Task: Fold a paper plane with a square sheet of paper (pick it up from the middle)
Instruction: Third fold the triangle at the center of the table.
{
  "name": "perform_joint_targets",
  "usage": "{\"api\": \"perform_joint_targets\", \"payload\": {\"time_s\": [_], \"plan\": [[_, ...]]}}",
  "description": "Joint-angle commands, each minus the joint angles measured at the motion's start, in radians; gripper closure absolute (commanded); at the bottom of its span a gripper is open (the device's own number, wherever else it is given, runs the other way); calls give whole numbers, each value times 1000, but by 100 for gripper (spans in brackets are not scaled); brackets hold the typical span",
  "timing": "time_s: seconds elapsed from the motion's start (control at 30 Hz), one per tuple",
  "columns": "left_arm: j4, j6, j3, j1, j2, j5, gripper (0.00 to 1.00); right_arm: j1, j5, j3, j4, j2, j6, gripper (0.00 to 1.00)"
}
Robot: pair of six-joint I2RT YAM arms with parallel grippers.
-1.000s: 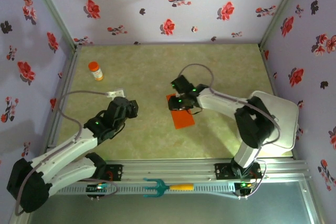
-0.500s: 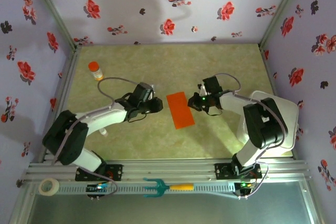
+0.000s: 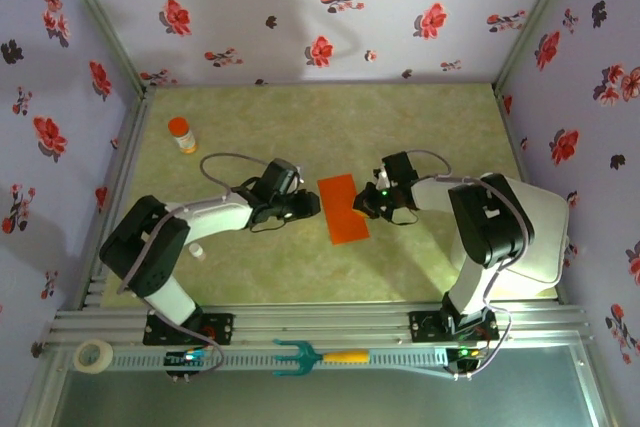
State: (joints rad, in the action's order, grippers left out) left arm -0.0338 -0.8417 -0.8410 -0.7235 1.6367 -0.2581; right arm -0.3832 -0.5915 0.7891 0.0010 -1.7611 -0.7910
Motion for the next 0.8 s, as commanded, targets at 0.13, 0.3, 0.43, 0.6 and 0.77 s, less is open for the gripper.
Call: {"api": "perform_joint_targets", "payload": {"time_s": [0.13, 0.3, 0.43, 0.6, 0.77], "plan": [[-47, -65, -28, -5, 64, -39, 68, -26, 83, -127, 115, 25, -239, 91], [-79, -89, -31, -5, 101, -66, 68, -33, 96, -133, 102, 32, -246, 92], [-110, -106, -29, -7, 129, -86, 68, -33, 99, -134, 102, 31, -244, 92], [-136, -115, -29, -7, 147, -106, 69, -33, 94, -132, 94, 19, -228, 92], [-138, -122, -39, -7, 171, -123, 70, -33, 102, -136, 91, 19, -222, 92]]}}
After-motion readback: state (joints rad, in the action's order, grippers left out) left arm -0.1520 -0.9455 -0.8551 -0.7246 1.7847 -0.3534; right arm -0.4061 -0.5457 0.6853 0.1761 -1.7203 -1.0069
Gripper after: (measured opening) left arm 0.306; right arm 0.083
